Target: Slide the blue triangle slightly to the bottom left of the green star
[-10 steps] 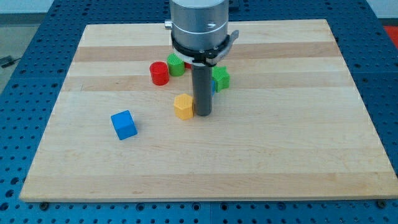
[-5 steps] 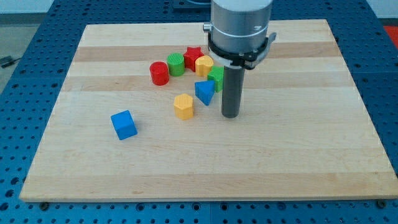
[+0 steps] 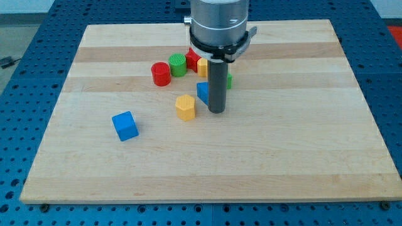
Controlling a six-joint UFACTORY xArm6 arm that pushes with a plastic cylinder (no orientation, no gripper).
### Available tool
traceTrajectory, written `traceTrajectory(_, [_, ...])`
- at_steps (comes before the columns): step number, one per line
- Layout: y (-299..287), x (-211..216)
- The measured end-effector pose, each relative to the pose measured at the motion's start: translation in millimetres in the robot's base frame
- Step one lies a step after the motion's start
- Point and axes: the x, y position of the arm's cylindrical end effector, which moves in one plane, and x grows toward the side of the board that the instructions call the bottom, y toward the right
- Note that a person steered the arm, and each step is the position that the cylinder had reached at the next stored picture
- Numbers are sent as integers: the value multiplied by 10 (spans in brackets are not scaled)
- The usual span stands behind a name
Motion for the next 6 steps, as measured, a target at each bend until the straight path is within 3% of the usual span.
traceTrajectory(2, [-141, -6])
traceTrajectory(4, [447, 623])
traceTrajectory(5, [-16, 860])
traceTrajectory(6, [-558, 813])
